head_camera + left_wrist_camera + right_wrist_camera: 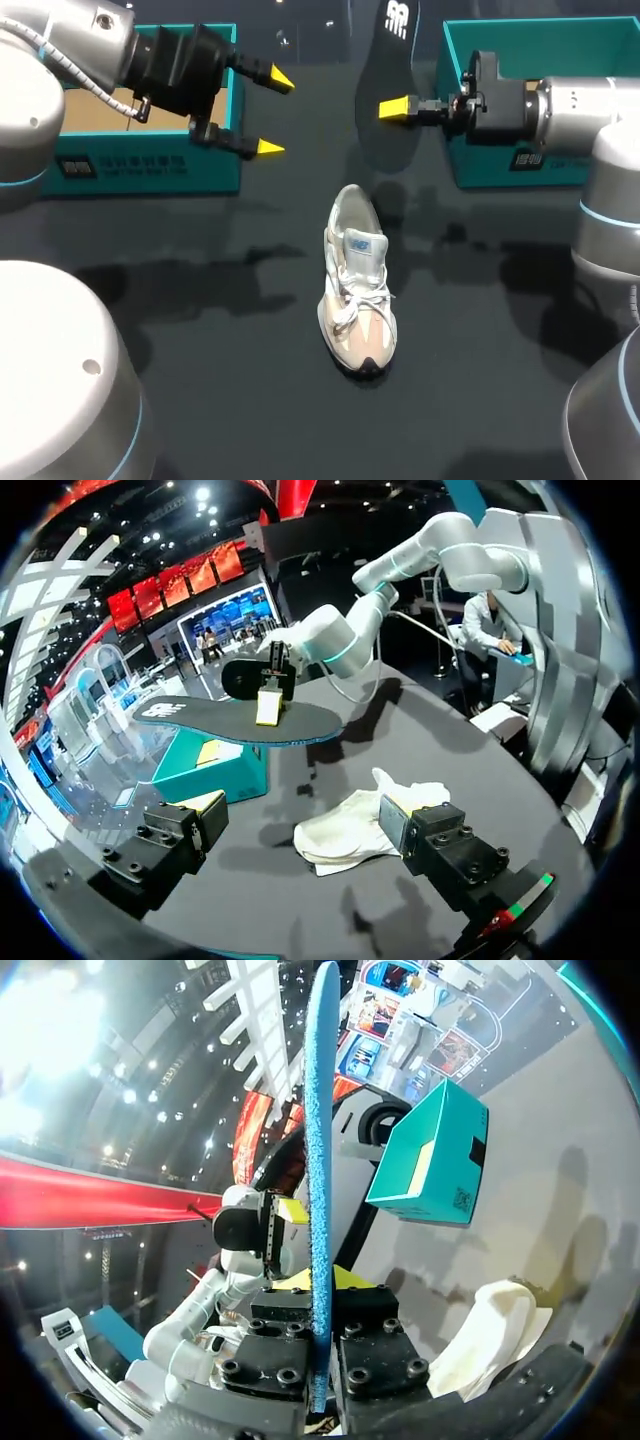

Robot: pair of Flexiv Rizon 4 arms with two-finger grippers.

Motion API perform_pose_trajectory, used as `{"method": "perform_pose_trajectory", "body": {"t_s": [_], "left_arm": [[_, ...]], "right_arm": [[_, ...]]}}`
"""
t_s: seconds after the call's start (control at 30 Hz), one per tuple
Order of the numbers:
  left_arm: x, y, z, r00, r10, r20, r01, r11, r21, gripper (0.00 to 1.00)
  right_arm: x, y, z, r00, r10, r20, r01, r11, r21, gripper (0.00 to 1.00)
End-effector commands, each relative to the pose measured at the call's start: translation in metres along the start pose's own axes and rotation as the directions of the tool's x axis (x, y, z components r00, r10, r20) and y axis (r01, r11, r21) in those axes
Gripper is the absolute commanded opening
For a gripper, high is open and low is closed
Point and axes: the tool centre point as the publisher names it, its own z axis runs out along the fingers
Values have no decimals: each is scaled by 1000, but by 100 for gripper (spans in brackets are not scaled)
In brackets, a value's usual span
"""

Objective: Take the shoe out of the shoebox, open the shoe tongue, remove and reinsert the insole, then place the shoe into the shoebox

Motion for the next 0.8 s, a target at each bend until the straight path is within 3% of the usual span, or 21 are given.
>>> {"method": "perform_pose_trajectory", "body": {"t_s": [0.03,0.17,0.43,0.5,0.63,0.7,0.8], "left_arm": [[-2,-1,0,1000,-1,-6,1,1000,-12,100],[-3,7,9,995,-97,-12,97,995,-25,100],[7,37,39,931,-365,-30,350,910,-222,100],[12,41,44,911,-410,-38,391,890,-234,100],[21,50,50,898,-439,-8,419,863,-283,100],[27,62,53,909,-417,29,395,835,-383,100],[27,62,53,909,-417,29,395,835,-383,100]], "right_arm": [[-1,1,1,1000,1,0,-1,1000,5,0],[-1,1,1,1000,1,0,-1,1000,5,0],[-23,-1,11,998,-66,1,66,997,-30,0],[-26,-2,15,996,-85,6,86,996,-23,0],[-33,-4,20,994,-106,8,106,994,-20,0],[-33,-4,20,994,-106,8,106,994,-20,0],[-33,-4,20,994,-106,8,106,994,-20,0]]}}
